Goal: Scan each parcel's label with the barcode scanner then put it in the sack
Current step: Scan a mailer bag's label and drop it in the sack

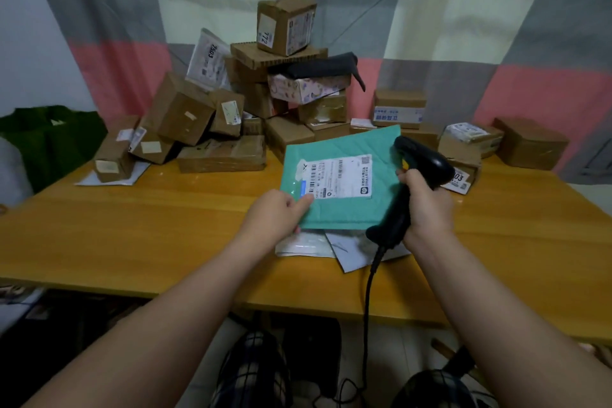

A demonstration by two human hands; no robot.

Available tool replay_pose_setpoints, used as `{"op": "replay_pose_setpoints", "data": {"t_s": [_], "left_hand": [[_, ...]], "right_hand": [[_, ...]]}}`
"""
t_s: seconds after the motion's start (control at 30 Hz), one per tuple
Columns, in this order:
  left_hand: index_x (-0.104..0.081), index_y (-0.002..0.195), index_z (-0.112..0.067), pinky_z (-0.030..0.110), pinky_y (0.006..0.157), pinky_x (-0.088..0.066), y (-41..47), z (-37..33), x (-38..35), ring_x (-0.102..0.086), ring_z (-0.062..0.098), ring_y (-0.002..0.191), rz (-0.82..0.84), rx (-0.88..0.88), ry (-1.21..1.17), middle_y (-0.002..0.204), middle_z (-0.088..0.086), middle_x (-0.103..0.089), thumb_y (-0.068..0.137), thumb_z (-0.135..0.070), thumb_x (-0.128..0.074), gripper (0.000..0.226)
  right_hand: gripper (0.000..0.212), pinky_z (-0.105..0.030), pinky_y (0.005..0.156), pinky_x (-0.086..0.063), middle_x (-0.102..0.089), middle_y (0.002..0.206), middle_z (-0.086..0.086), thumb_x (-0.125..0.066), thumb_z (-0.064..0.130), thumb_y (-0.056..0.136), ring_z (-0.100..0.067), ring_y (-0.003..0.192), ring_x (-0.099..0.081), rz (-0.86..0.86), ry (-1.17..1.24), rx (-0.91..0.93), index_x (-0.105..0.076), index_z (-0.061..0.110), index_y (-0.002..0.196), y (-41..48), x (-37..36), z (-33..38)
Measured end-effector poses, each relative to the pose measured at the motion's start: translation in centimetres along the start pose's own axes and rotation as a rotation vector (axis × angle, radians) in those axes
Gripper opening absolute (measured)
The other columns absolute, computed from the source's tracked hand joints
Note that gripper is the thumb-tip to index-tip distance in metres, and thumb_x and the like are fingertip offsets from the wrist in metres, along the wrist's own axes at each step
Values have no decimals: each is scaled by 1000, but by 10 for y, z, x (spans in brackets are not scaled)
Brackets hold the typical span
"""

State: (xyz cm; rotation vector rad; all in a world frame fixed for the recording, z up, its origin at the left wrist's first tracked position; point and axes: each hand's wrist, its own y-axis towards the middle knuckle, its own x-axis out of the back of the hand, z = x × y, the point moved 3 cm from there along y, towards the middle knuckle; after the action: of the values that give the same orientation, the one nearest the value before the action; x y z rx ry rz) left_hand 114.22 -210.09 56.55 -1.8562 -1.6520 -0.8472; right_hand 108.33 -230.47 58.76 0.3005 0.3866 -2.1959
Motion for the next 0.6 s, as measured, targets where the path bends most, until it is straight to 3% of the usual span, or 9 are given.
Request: {"op": "replay_pose_setpoints", "data": {"t_s": [0.1, 0.2, 0.3, 0.37, 0.43, 0.53, 0.6], "left_hand": [[-61, 100, 2, 20, 40, -48, -11, -6, -17, -60, 11, 42, 221, 248, -516, 71, 13, -69, 96, -46, -49, 49], [-54, 108, -4, 29, 58, -59, -10, -14, -34, -71, 23, 69, 253, 457, -1012, 90, 21, -71, 91, -43, -59, 42], [-52, 109, -9, 39, 80, -56, -3, -20, -50, -66, 31, 92, 252, 537, -1326, 105, 22, -65, 90, -35, -62, 33], [-57, 109, -12, 36, 82, -54, 6, -20, -55, -64, 28, 104, 141, 537, -1388, 107, 14, -67, 91, -21, -63, 21], [-59, 116, -12, 31, 72, -56, 15, -16, -52, -64, 24, 107, 23, 506, -1342, 112, 9, -67, 90, -11, -64, 26], [-61, 112, -3, 29, 74, -59, 25, -11, -31, -71, 24, 87, -97, 299, -1153, 106, 8, -69, 94, -5, -58, 19], [-63, 102, -7, 17, 59, -55, 27, -7, -14, -69, 10, 73, -136, 129, -1014, 95, 2, -69, 95, -3, -55, 11]], "right_hand": [[5, -21, 46, -51, -67, 72, 1, -65, 9, 85, -9, 55, -67, -22, 114, 5, -62, 9, 88, -5, -1, -5], [3, -29, 59, -57, -73, 70, 1, -67, 10, 85, -17, 71, -73, -1, 212, -17, -64, 10, 87, -8, -2, -13], [3, -35, 68, -60, -74, 72, 0, -67, 10, 85, -20, 76, -73, -20, 258, -35, -66, 10, 87, -9, -1, -19], [2, -32, 65, -57, -73, 71, 0, -67, 11, 86, -18, 72, -72, -18, 216, -46, -66, 10, 86, -8, 1, -24], [4, -29, 61, -52, -70, 73, -1, -67, 12, 86, -15, 68, -68, 11, 105, -57, -65, 9, 87, -5, 4, -30], [9, -28, 57, -52, -65, 69, -7, -65, 13, 86, -17, 60, -61, 117, -57, -37, -64, 3, 87, -3, 7, -28], [16, -29, 51, -51, -62, 60, -9, -64, 15, 87, -20, 51, -59, 196, -189, 36, -64, 1, 80, -4, 8, -20]]}}
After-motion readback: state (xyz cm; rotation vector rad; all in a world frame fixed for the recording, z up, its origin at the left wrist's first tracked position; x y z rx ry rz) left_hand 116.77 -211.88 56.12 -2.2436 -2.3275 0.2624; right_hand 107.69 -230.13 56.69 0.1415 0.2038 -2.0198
